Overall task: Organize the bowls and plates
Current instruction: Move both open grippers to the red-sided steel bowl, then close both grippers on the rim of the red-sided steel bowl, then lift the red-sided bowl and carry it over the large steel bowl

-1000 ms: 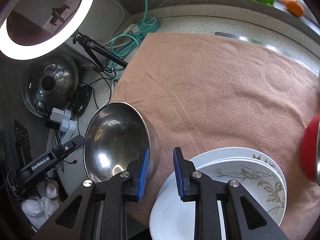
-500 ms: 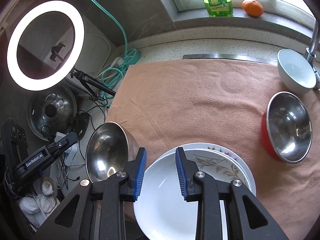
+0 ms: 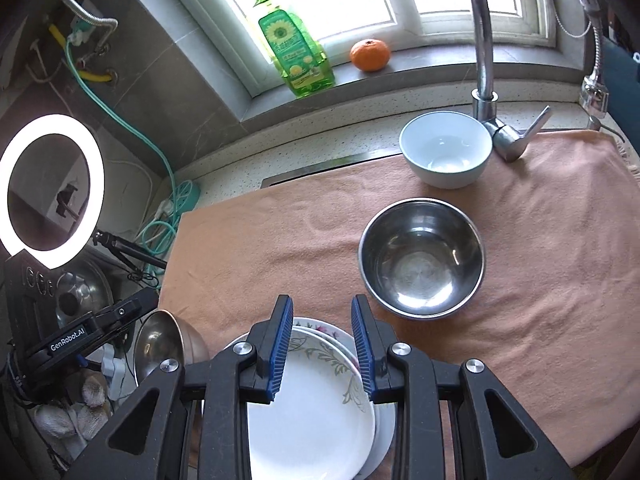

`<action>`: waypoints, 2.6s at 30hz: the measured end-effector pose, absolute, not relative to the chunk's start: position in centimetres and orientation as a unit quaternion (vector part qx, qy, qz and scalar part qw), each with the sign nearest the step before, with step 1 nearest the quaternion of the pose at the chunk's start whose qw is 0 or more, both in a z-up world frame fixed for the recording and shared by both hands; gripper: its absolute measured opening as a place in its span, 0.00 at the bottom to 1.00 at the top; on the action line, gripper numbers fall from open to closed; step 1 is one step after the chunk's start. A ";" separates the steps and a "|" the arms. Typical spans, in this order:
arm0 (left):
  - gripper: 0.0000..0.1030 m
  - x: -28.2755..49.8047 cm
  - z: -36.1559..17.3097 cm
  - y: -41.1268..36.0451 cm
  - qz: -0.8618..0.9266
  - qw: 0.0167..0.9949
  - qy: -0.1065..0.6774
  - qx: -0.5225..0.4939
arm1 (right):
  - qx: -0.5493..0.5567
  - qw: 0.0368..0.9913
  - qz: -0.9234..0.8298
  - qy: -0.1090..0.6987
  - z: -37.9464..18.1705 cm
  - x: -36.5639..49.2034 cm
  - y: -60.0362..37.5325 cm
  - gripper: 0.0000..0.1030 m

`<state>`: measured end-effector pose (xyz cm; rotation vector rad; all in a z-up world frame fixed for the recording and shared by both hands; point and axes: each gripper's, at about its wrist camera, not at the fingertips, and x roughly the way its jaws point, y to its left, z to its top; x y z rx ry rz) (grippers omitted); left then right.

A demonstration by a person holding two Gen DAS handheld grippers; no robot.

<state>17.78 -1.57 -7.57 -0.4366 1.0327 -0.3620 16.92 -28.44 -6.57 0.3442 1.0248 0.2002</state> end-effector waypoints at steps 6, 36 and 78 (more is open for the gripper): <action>0.15 19.2 -8.0 -4.0 -0.198 0.819 0.503 -0.195 | 0.191 0.853 0.048 0.484 -7.1 17.0 -32.0 0.27; 0.15 21.7 -12.0 -17.6 -0.129 0.816 0.540 -0.162 | 0.167 0.810 0.136 0.545 -13.8 23.9 -40.8 0.27; 0.08 23.2 -13.7 -18.0 -0.141 0.800 0.564 -0.150 | 0.177 0.786 0.148 0.573 -15.3 24.8 -39.3 0.08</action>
